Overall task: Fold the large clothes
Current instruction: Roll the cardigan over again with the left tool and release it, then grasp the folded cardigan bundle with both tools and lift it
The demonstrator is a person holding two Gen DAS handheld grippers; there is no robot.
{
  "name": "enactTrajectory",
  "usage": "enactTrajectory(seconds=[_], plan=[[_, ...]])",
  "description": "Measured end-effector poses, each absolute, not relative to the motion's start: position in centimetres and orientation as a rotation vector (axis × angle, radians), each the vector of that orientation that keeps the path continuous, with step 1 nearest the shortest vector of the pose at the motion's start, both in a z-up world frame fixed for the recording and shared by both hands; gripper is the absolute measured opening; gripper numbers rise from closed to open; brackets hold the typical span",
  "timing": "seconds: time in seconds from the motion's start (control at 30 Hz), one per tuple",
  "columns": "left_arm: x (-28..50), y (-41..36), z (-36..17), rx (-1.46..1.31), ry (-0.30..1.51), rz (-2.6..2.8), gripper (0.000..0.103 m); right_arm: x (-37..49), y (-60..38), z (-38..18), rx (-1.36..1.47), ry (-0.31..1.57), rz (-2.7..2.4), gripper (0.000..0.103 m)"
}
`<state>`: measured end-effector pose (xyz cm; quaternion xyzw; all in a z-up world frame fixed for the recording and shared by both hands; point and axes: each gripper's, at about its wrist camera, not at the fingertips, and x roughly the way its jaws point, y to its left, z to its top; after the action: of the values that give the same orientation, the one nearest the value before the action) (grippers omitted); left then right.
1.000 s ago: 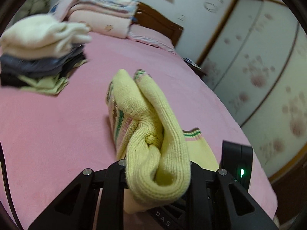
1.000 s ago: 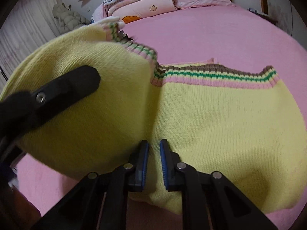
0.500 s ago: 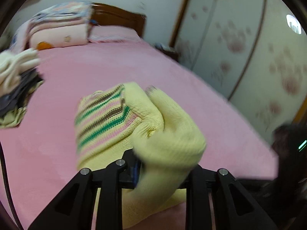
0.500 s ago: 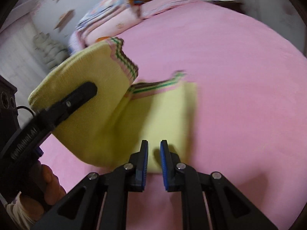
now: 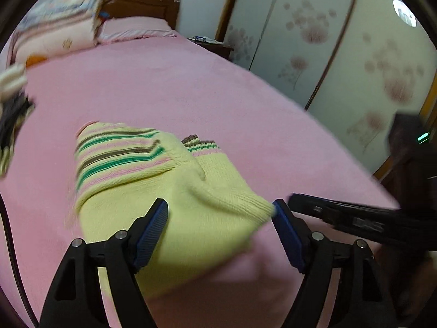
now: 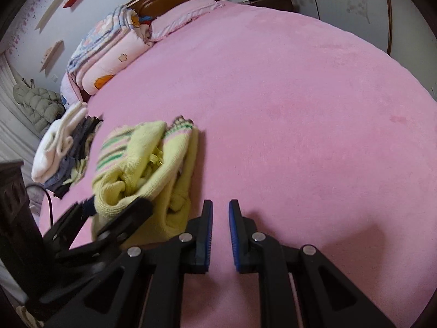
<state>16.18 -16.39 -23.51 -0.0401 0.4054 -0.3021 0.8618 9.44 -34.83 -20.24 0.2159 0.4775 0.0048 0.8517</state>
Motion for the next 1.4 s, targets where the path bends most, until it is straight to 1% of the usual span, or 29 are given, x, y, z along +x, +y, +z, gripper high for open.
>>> enactTrajectory(seconds=[0.13, 0.17, 0.23, 0.27, 0.3, 0.43, 0.47, 0.5, 0.53, 0.57, 0.67, 0.77, 0.83, 0.93, 1.03, 1.07, 1.1, 1.13, 1.17, 1.2, 1.27, 1.4], plan=[[16.1, -11.1, -20.9, -0.27, 0.811, -0.585, 0.085, 9.6, -34.3, -18.6, 0.47, 0.977, 0.065, 0.013], [16.6, -9.9, -20.9, -0.287, 0.812, -0.535, 0.086, 10.0, -33.8, -18.2, 0.471, 0.972, 0.087, 0.017], [17.4, -8.6, -21.6, -0.284, 0.844, -0.45, 0.087, 10.9, -32.4, -17.4, 0.458, 0.964, 0.137, 0.027], [18.1, -8.2, -22.3, -0.275, 0.873, -0.401, 0.087, 11.4, -31.7, -17.1, 0.452, 0.966, 0.16, 0.035], [18.8, -7.8, -23.3, -0.268, 0.912, -0.362, 0.087, 11.9, -31.0, -17.0, 0.451, 0.969, 0.186, 0.039], [20.0, -6.8, -26.1, -0.308, 0.996, -0.322, 0.086, 14.0, -27.9, -18.1, 0.412, 1.026, 0.252, 0.039], [20.0, -6.9, -26.5, -0.319, 1.005, -0.324, 0.086, 14.3, -27.3, -18.5, 0.383, 1.042, 0.252, 0.039], [20.0, -7.0, -26.8, -0.32, 1.008, -0.326, 0.086, 14.5, -26.7, -19.0, 0.347, 1.061, 0.249, 0.033], [19.8, -7.1, -27.1, -0.314, 1.007, -0.328, 0.086, 14.5, -26.2, -19.5, 0.309, 1.069, 0.238, 0.02], [19.6, -7.3, -27.4, -0.296, 1.004, -0.332, 0.086, 14.3, -26.1, -19.8, 0.292, 1.067, 0.225, 0.012], [19.3, -8.2, -28.6, -0.235, 1.029, -0.342, 0.087, 12.8, -27.7, -20.8, 0.405, 1.021, 0.188, 0.011], [19.4, -8.3, -30.7, -0.23, 1.082, -0.363, 0.087, 11.4, -29.0, -24.7, 0.527, 1.089, 0.157, 0.012], [19.2, -8.2, -31.2, -0.229, 1.077, -0.368, 0.088, 10.7, -29.6, -26.4, 0.605, 1.091, 0.159, 0.011], [18.9, -8.0, -30.6, -0.21, 1.064, -0.368, 0.088, 10.7, -29.6, -25.8, 0.595, 1.088, 0.173, 0.011], [19.0, -7.4, -29.7, -0.212, 1.088, -0.365, 0.089, 10.8, -28.9, -23.8, 0.518, 1.101, 0.186, 0.021], [19.0, -7.1, -29.2, -0.209, 1.094, -0.361, 0.091, 10.8, -28.8, -23.0, 0.491, 1.104, 0.186, 0.032], [19.0, -6.8, -28.6, -0.204, 1.098, -0.36, 0.096, 10.7, -28.6, -21.9, 0.457, 1.096, 0.187, 0.046], [18.9, -6.5, -27.8, -0.2, 1.097, -0.361, 0.099, 10.5, -28.8, -21.3, 0.442, 1.08, 0.19, 0.053], [18.8, -6.2, -27.0, -0.195, 1.092, -0.362, 0.102, 10.4, -28.9, -20.2, 0.409, 1.06, 0.187, 0.069], [18.7, -5.8, -26.3, -0.189, 1.088, -0.363, 0.102, 10.2, -29.0, -19.5, 0.385, 1.045, 0.184, 0.082], [18.9, -5.4, -25.2, -0.16, 1.098, -0.375, 0.102, 10.4, -29.5, -18.3, 0.35, 1.038, 0.188, 0.087], [19.5, -5.2, -23.6, -0.095, 1.099, -0.382, 0.103, 11.5, -30.7, -18.1, 0.347, 1.068, 0.2, 0.087]])
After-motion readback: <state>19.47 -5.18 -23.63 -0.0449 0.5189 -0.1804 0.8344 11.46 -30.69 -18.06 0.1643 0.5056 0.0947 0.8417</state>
